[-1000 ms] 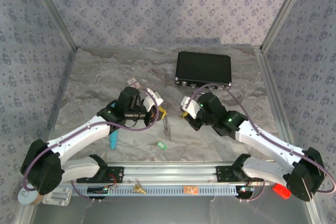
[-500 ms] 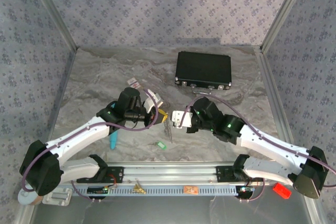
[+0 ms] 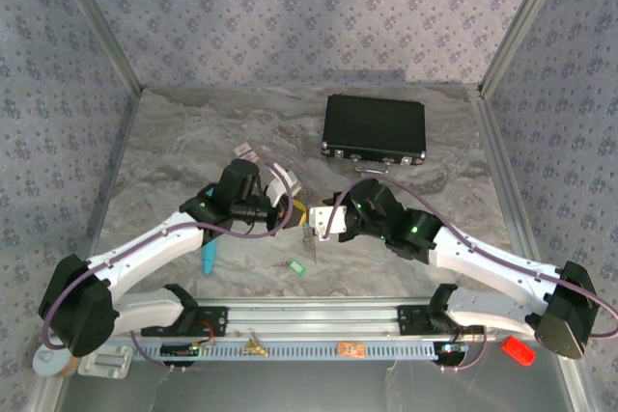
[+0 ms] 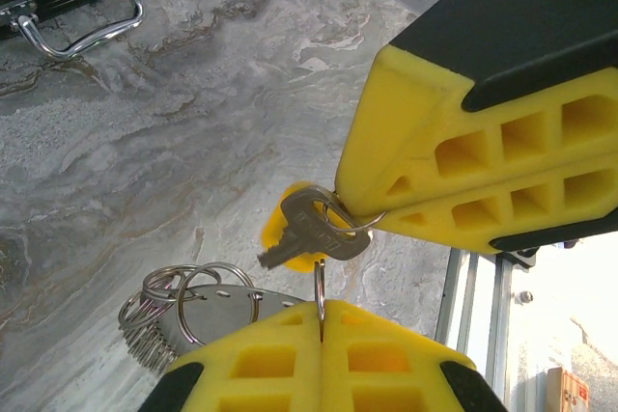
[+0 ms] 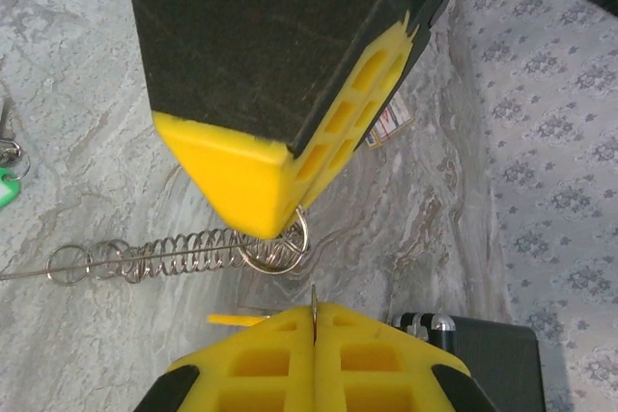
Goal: Put the keys on the keyring
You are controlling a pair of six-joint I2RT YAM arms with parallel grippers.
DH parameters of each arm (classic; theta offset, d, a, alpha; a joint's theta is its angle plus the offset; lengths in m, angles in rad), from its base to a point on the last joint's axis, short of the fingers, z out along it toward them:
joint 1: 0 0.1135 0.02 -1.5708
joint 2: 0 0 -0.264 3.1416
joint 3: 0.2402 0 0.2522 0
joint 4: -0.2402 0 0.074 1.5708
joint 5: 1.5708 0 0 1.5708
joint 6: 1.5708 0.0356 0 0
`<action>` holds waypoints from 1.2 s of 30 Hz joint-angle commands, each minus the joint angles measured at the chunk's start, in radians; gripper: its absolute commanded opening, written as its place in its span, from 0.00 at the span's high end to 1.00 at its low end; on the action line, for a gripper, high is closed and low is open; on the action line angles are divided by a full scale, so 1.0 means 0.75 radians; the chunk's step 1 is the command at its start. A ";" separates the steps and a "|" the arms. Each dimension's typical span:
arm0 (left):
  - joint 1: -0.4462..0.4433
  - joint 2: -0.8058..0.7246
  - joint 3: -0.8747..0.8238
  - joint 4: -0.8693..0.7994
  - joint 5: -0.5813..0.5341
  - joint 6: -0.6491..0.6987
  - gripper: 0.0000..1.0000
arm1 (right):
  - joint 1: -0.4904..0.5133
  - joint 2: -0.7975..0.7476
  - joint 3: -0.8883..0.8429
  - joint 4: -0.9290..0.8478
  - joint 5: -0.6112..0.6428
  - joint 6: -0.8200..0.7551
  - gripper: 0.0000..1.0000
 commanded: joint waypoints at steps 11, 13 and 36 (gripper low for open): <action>-0.006 0.012 0.051 0.019 0.024 -0.024 1.00 | 0.028 0.046 0.064 0.020 -0.006 -0.048 1.00; -0.007 0.012 0.049 0.017 0.024 -0.025 1.00 | 0.032 0.054 0.067 0.024 0.002 -0.047 1.00; -0.008 0.010 0.049 0.015 0.016 -0.021 1.00 | 0.044 0.055 0.062 0.002 0.045 -0.081 1.00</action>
